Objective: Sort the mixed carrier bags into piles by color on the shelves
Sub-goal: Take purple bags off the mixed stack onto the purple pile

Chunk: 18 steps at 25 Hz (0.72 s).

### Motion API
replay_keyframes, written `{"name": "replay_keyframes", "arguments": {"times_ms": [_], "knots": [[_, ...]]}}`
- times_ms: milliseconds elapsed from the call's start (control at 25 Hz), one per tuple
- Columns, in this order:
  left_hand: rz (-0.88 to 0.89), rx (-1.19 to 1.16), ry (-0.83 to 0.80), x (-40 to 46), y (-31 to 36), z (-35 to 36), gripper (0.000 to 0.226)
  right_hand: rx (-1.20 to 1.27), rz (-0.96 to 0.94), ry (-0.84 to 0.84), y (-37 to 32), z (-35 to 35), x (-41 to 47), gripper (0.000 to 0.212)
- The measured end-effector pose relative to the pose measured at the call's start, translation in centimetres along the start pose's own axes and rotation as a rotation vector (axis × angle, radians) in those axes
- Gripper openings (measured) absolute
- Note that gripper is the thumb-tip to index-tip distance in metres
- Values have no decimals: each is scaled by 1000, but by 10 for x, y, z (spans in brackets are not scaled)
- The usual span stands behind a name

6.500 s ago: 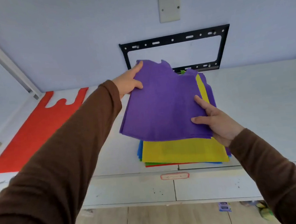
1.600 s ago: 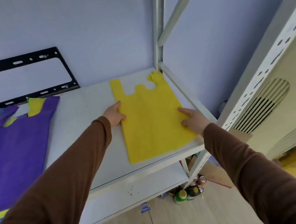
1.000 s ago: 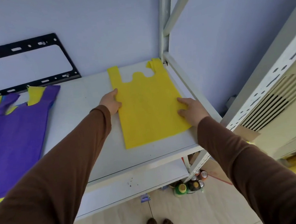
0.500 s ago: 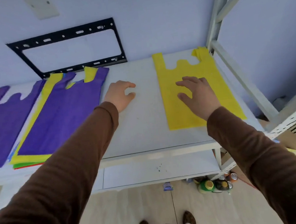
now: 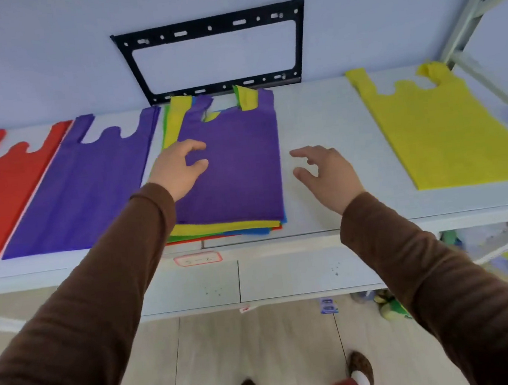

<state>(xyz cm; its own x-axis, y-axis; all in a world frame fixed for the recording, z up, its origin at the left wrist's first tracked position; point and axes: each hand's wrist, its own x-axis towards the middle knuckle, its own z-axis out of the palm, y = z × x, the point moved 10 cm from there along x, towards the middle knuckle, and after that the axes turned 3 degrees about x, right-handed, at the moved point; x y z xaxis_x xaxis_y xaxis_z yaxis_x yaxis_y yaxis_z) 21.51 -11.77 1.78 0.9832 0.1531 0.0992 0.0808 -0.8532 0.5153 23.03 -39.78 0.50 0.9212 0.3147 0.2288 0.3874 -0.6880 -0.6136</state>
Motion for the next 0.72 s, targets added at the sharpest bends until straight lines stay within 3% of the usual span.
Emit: {"name": "replay_keyframes", "arguments": {"times_ms": [160, 320, 720], "knots": [[-81, -51, -49, 3, -66, -19, 42, 48, 115, -5, -23, 31, -2, 37], [-96, -117, -98, 10, -89, -14, 40, 46, 52, 4, -53, 50, 9, 36], [141, -79, -271, -14, -97, -1, 38, 53, -89, -167, -127, 145, 0, 50]]}}
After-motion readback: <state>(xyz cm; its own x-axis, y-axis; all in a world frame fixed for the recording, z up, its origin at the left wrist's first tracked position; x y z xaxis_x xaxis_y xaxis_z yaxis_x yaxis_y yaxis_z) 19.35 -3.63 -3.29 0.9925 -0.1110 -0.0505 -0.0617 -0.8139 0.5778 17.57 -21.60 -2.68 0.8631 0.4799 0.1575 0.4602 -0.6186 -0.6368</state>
